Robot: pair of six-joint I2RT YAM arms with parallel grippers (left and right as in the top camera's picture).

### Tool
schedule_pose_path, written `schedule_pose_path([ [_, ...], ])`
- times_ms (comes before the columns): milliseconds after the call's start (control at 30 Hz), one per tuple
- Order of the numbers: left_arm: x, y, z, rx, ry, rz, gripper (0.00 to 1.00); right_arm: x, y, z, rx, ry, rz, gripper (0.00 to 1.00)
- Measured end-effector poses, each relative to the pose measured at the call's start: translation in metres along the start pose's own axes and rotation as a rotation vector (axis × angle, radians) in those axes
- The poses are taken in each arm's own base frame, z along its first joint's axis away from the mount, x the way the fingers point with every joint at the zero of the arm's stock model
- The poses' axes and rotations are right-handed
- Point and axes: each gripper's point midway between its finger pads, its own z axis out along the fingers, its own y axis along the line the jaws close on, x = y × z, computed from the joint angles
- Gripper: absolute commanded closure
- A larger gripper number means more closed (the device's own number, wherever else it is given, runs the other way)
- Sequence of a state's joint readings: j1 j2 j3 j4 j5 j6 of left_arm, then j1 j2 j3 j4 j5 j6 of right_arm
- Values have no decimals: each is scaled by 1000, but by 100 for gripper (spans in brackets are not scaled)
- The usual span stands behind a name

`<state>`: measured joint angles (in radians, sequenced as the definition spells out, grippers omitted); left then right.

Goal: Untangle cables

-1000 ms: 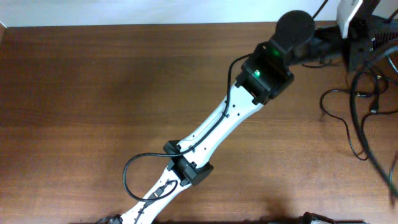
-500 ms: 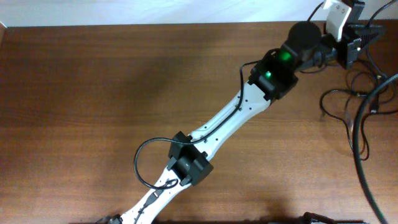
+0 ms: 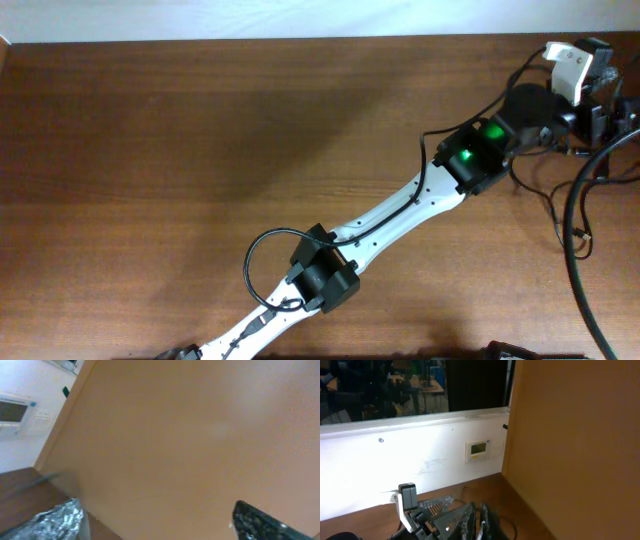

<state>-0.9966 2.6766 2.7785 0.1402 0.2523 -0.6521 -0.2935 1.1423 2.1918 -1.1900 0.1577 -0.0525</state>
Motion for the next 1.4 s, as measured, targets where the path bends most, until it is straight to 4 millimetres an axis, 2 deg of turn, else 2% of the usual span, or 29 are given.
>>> schedule_pose_path([
  [100,-11,1,-6,44,31,9,1,0,0,0,0,2,0,96],
  [167,-29,23,-20,17,94,14,1,2,0,1,-1,8,-1,96],
  [200,-38,41,-32,-31,153,11,1,2,0,1,-1,9,-1,96],
  [233,-56,59,-51,-95,206,32,1,3,1,3,-1,12,-2,96],
  [267,-79,68,-70,-140,227,66,1,4,1,8,-1,19,8,90],
  [300,-117,70,-101,-214,243,121,1,6,3,17,-3,34,18,73],
  [333,-141,62,-121,-255,245,164,1,9,6,26,-10,52,20,51],
  [367,-163,49,-151,-327,276,194,1,19,13,51,-26,107,25,30],
  [400,-200,19,-178,-354,237,276,1,26,17,67,-33,140,15,14],
  [433,-228,-9,-205,-389,210,344,1,43,25,101,-46,216,10,5],
  [467,-244,-27,-222,-412,187,389,1,54,30,119,-54,263,7,5],
  [533,-274,-58,-261,-487,141,483,1,109,48,186,-85,450,2,6],
  [567,-284,-63,-276,-533,125,515,1,137,54,208,-89,537,7,15],
  [600,-288,-61,-285,-577,126,536,1,161,59,224,-88,612,19,22],
  [667,-289,-39,-300,-707,152,562,1,233,70,260,-66,826,63,22],
  [700,-288,-28,-303,-749,164,567,1,257,73,267,-54,898,72,22],
  [733,-285,-8,-310,-843,189,570,1,293,76,274,-33,1011,84,21],
  [800,-284,8,-319,-929,209,577,1,339,80,287,-9,1127,91,16],
  [900,-283,16,-331,-1002,228,581,1,387,82,299,14,1235,90,15],
  [1000,-281,20,-337,-1035,245,579,1,414,73,304,85,1297,165,14],
  [1067,-278,22,-340,-1049,259,576,1,418,63,305,143,1301,234,10],
  [1133,-275,24,-344,-1062,277,570,1,416,60,311,105,1282,243,8],
  [1200,-273,26,-347,-1072,293,565,1,416,73,309,-101,1291,118,8],
  [1267,-274,27,-348,-1082,290,567,1,418,87,289,-345,1337,-76,8],
  [1400,-279,30,-355,-1128,289,596,1,415,104,291,-640,1223,-338,10],
])
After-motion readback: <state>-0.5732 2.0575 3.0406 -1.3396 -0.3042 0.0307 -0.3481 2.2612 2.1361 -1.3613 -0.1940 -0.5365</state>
